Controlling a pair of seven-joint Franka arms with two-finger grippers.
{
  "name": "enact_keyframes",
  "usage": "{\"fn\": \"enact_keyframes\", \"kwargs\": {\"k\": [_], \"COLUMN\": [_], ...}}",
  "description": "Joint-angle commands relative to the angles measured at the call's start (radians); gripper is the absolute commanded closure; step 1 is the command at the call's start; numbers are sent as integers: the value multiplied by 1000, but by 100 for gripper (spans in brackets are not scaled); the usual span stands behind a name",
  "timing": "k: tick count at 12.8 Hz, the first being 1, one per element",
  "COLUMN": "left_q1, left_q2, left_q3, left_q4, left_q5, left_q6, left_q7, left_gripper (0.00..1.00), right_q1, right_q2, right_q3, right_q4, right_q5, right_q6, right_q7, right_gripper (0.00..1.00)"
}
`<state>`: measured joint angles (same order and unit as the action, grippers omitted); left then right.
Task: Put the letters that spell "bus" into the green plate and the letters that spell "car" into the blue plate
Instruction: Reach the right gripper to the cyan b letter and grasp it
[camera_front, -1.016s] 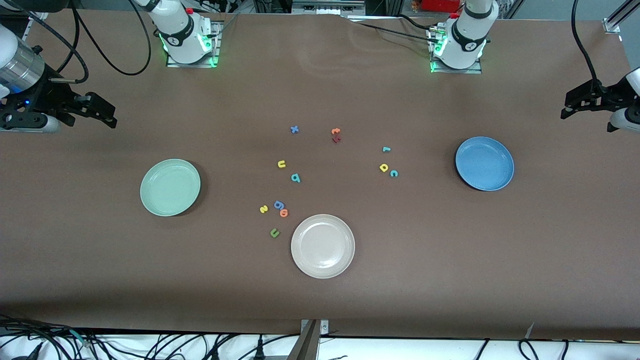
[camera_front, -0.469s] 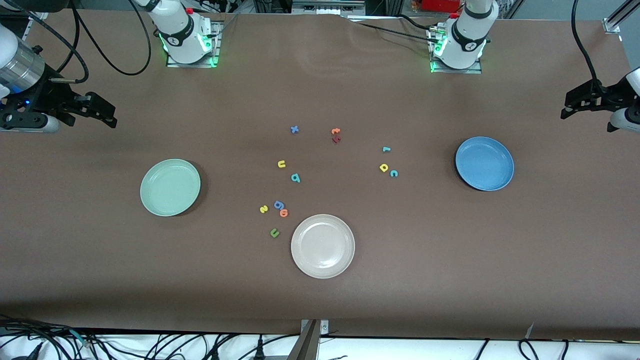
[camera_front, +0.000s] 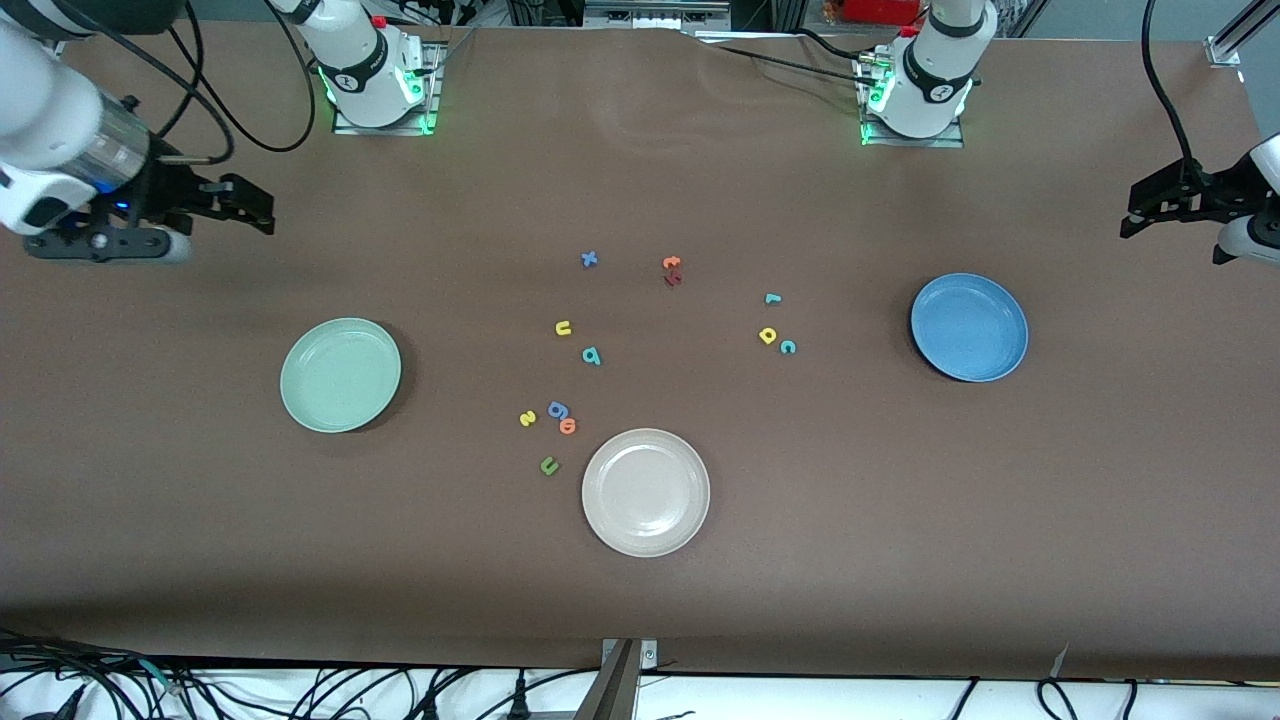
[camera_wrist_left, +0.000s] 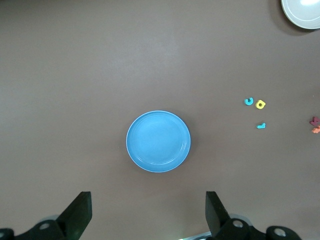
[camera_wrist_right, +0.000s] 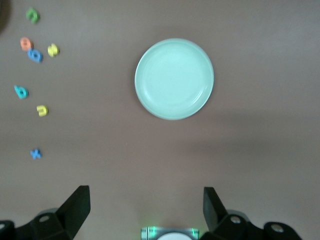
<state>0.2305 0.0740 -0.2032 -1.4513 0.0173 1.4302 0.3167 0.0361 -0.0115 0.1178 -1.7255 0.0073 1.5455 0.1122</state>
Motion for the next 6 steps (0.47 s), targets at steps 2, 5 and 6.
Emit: {"fn": "enact_keyframes", "kwargs": {"k": [2, 5, 6], "left_q1": [3, 3, 3], "left_q2": [0, 0, 0], "left_q3": [1, -1, 1], "left_q4": [15, 17, 17], "left_q5": [-16, -16, -16], "left_q6": [-16, -16, -16], "left_q7": [-10, -10, -10], "left_gripper": [0, 0, 0], "right_q1": [118, 238, 272], "right_q2": [50, 114, 149], "right_q3": [-1, -1, 0], "right_q4": [12, 9, 6], "right_q5": [-9, -10, -10], "right_q6": [-21, 68, 120], "right_q7": [41, 268, 335], "right_gripper": [0, 0, 0]}}
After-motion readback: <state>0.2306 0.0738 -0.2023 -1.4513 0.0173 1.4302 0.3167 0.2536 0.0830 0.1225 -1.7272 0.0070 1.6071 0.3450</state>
